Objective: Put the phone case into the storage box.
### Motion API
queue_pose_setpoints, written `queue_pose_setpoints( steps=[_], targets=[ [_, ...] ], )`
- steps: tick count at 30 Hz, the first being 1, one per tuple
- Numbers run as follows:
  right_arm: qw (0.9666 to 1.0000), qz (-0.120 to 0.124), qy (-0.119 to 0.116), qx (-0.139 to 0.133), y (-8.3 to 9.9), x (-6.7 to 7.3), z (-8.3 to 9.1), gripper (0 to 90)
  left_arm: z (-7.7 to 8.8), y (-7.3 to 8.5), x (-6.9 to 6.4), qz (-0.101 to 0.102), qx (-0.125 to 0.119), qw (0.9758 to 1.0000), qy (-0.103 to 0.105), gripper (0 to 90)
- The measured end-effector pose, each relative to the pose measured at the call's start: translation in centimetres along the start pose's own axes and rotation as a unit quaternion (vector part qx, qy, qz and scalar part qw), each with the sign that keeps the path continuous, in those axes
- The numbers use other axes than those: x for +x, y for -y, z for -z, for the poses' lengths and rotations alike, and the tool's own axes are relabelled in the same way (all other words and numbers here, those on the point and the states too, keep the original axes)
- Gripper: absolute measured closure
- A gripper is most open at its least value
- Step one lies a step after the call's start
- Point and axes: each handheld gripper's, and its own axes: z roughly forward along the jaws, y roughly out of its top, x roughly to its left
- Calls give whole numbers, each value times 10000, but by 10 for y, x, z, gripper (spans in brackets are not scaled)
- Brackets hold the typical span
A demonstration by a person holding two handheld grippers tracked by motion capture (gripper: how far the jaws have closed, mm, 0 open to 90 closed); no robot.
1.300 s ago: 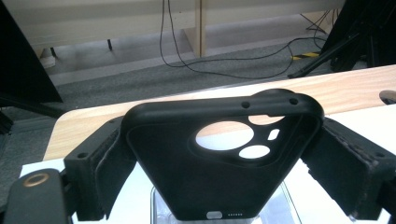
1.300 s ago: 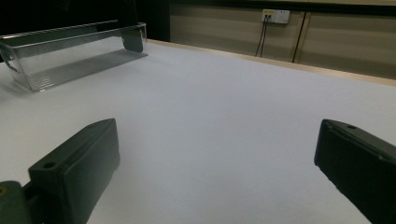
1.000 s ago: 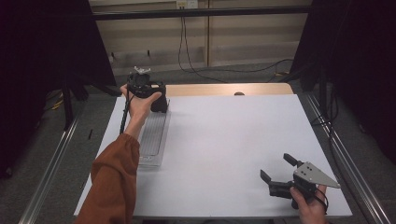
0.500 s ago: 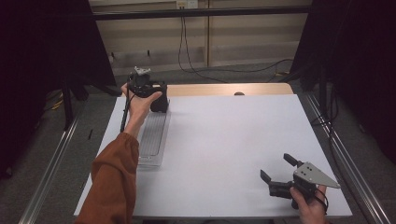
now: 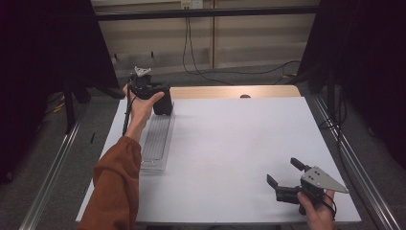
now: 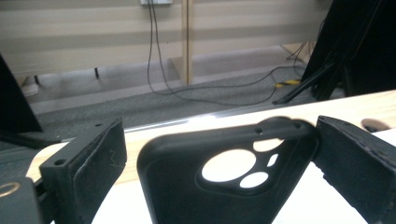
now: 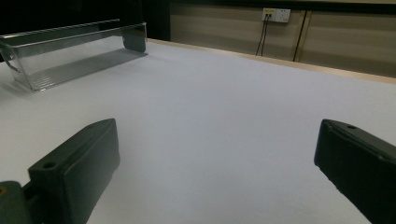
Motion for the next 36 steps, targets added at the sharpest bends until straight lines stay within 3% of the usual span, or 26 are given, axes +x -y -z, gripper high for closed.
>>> queue_pose_setpoints(
  steps=[4, 7, 10, 18, 21, 27, 29, 36],
  targets=[
    [10000, 7, 5, 3, 0, 0, 0, 0, 2, -3, 0, -40, -178, 9998, 53, 38],
    [10000, 6, 8, 11, 0, 0, 0, 0, 5, -5, 1, 85, -320, 9993, 173, 47],
    [10000, 8, 2, 16, 0, 1, -1, 0, 8, -7, 0, -6, -427, 9990, 156, 49],
    [10000, 12, 7, 5, 0, 1, 0, 0, 16, -9, 6, -22, -457, 9983, 349, 49],
    [10000, 11, 8, 8, 0, 1, -1, 0, 21, -10, 7, 92, -508, 9978, 405, 49],
    [10000, 22, 18, -3, 0, 1, 0, 0, 26, -9, 7, 118, -598, 9970, 483, 36],
    [10000, 25, 18, -5, 0, 1, -1, 0, 28, -7, 8, -49, -644, 9959, 634, 18],
    [10000, 20, 27, -10, 0, 1, 0, 0, 34, -4, 13, -135, -787, 9947, 647, 22]
  ],
)
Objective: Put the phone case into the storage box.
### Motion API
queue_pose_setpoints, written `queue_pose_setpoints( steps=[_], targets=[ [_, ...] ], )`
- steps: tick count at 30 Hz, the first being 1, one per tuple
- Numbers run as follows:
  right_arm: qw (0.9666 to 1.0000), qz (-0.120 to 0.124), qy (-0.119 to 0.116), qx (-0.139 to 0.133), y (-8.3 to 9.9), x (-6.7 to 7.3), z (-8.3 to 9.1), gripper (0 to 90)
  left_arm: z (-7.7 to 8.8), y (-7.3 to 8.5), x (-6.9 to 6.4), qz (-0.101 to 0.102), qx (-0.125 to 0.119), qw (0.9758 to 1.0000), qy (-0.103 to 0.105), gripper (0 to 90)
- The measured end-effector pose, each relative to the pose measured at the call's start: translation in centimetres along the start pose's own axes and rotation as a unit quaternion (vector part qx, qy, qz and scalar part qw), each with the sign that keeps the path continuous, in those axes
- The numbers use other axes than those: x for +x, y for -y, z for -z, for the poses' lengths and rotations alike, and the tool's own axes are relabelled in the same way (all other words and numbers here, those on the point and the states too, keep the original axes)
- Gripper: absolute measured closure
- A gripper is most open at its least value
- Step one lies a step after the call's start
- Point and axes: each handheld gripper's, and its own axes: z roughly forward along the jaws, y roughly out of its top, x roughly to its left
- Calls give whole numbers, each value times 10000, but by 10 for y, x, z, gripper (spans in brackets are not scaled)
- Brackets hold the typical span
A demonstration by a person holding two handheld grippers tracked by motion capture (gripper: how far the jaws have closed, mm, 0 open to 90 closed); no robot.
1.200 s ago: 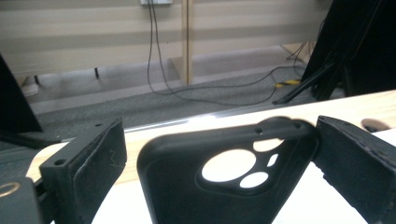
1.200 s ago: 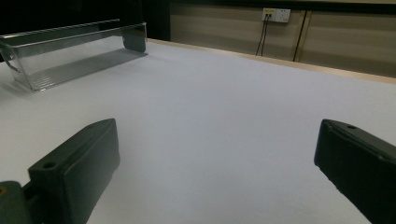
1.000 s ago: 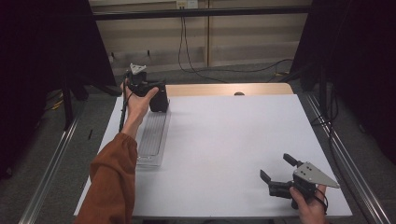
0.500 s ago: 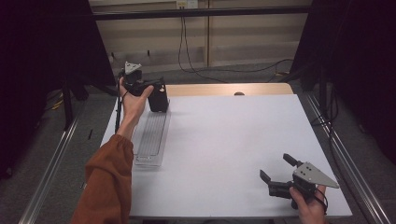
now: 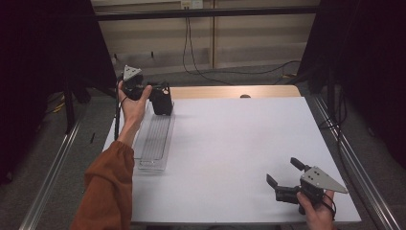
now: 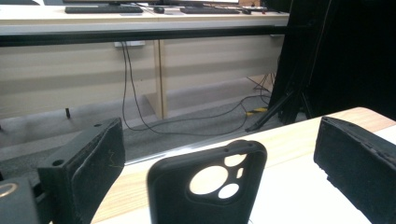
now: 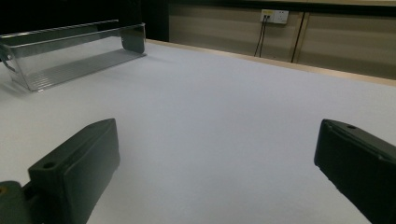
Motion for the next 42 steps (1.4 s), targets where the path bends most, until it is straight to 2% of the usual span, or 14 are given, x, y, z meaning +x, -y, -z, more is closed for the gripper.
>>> queue_pose_setpoints(
  steps=[2, 8, 21, 25, 27, 31, 35, 42],
  targets=[
    [10000, -6, 19, -36, 0, 0, 0, 0, 3, 0, 2, 18, -65, 10000, -9, 19],
    [10000, -2, 29, -52, -1, 1, 0, 0, 11, 1, 3, -3, -54, 10000, 29, 18],
    [10000, 25, 41, -63, -1, 1, 0, 0, 26, 6, -1, -80, -61, 9999, 45, 22],
    [10000, 38, 40, -61, -2, 1, -1, 0, 31, 11, -3, -52, -77, 10000, 30, 22],
    [10000, 25, 53, -70, -2, 1, 0, 0, 34, 15, -3, -72, -84, 9999, -61, 23],
    [10000, 32, 53, -68, -2, 1, -1, 0, 40, 18, -2, -16, -88, 10000, -22, 23],
    [9999, 21, 62, -76, -2, 1, -2, 0, 46, 21, -2, -80, -67, 9999, 15, 23],
    [9999, 24, 61, -105, -2, 0, -2, 0, 56, 28, -6, -42, -69, 9999, 103, 25]
  ],
)
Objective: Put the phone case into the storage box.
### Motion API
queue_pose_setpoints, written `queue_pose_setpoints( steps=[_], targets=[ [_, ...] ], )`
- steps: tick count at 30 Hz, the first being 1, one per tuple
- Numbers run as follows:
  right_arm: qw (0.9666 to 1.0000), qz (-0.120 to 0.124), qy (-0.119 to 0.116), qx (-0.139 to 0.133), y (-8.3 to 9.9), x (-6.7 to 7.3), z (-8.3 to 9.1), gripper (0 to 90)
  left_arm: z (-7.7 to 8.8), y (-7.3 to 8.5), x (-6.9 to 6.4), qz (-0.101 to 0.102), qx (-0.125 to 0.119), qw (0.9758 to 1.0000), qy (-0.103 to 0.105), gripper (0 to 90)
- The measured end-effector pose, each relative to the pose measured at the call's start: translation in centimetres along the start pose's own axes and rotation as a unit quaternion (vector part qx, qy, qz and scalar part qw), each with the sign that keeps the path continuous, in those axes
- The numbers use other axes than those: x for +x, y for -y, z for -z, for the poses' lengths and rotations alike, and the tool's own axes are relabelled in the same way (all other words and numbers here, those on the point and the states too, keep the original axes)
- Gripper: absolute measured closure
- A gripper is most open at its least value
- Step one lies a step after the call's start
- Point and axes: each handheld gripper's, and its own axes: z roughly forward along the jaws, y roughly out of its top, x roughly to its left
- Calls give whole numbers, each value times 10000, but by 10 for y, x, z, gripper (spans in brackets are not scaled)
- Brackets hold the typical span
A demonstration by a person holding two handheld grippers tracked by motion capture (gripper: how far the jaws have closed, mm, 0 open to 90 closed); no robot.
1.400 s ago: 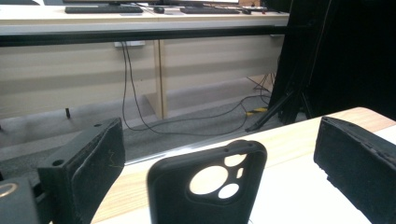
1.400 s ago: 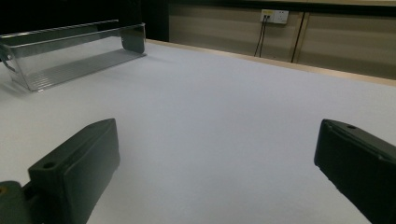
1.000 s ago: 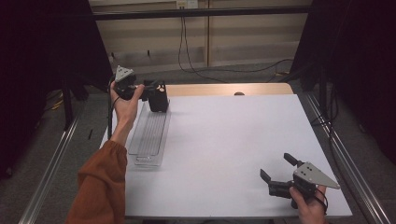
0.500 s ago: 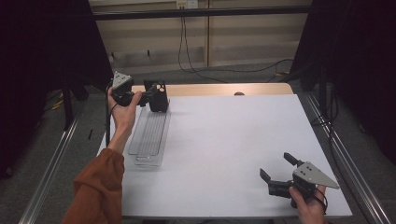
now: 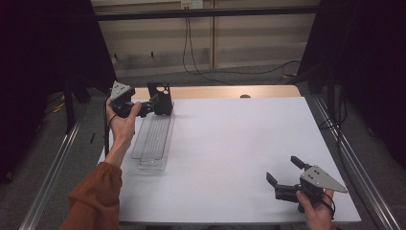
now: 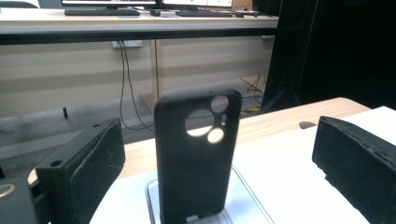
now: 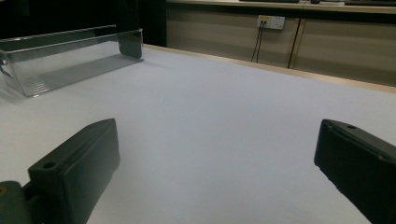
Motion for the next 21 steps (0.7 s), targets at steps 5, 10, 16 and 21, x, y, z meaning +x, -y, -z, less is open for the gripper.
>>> queue_pose_setpoints(
  steps=[5, 10, 16, 21],
  targets=[
    [10000, -29, 13, -22, 0, -1, -1, 0, 7, 5, -4, 71, -2, 9999, 92, 26],
    [10000, -28, 0, 5, 1, -2, -2, 0, 11, 8, -9, 75, -34, 9997, 228, 25],
    [10000, -33, 14, -6, 0, -1, -3, 0, 17, 11, -19, -99, -55, 9993, 370, 25],
    [10000, -32, 22, -16, 0, -2, -2, 0, 24, 15, -25, -104, -96, 9988, 460, 25]
  ],
)
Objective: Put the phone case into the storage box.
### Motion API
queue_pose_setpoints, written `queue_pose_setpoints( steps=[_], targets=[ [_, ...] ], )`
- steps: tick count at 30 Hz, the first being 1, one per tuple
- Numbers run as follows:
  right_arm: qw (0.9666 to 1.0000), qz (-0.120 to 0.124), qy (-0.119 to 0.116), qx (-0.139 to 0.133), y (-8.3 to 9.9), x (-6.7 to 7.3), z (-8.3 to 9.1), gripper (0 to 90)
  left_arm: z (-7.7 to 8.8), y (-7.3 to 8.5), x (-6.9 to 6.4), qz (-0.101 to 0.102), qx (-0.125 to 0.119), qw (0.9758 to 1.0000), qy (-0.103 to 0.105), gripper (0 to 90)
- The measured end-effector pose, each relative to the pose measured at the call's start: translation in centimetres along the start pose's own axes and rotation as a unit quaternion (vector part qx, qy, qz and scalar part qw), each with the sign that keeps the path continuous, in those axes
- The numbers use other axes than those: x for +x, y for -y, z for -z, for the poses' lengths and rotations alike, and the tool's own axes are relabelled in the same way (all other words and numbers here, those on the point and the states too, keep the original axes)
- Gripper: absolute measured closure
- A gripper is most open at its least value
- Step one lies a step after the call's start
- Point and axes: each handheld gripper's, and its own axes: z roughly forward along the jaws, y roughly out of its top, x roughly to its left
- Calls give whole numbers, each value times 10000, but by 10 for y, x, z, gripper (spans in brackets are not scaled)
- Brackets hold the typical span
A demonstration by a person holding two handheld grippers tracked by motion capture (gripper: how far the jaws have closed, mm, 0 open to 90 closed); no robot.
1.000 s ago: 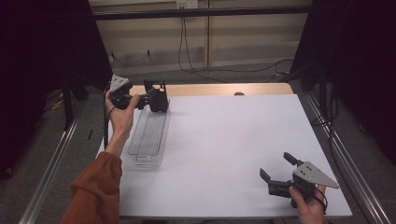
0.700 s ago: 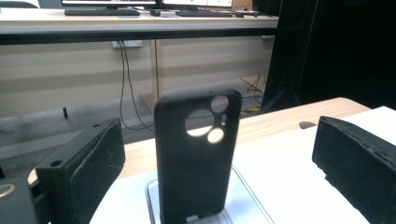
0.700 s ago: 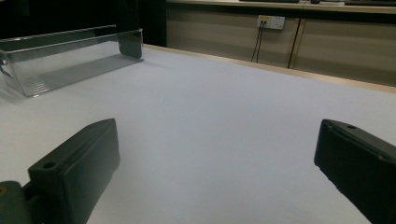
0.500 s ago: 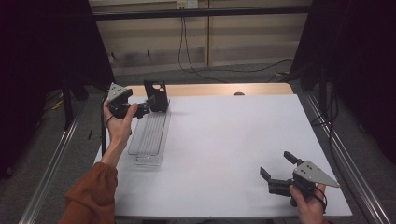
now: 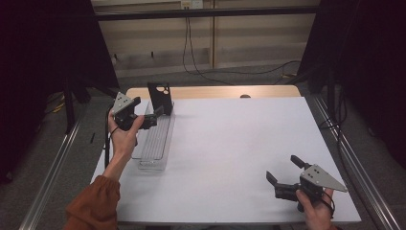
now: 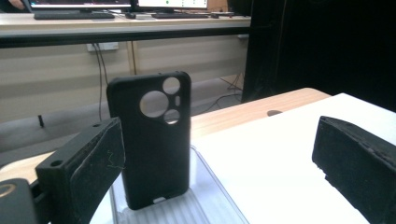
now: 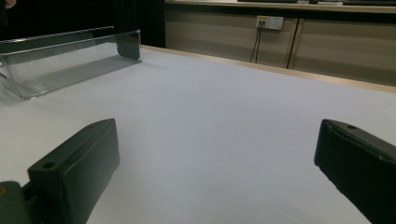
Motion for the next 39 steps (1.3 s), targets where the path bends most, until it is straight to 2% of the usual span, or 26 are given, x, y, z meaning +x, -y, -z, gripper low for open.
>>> queue_pose_setpoints(
  steps=[7, 10, 17, 28, 30, 33, 39],
  targets=[
    [10000, 3, 20, -13, -1, 0, 1, 0, 9, 6, -4, 46, -4, 9999, 109, 26],
    [10000, 11, 33, -12, -1, 1, 1, 0, 14, 8, -7, -24, 13, 9999, 134, 25],
    [10000, 32, 42, -40, -2, 2, 0, 0, 27, 13, -12, -40, -102, 9997, 219, 26],
    [9999, 15, 97, -77, -3, 1, 2, 0, 49, 19, -13, -76, -183, 9997, 116, 24],
    [9999, 11, 99, -76, -3, 1, 2, 0, 52, 20, -13, -30, -209, 9997, 107, 24],
    [9999, 10, 104, -76, -3, 1, 2, 0, 59, 23, -13, -106, -190, 9997, 61, 24],
    [9999, 21, 104, -67, -3, 1, 2, 0, 70, 32, -12, -89, -189, 9998, -1, 23]
  ],
)
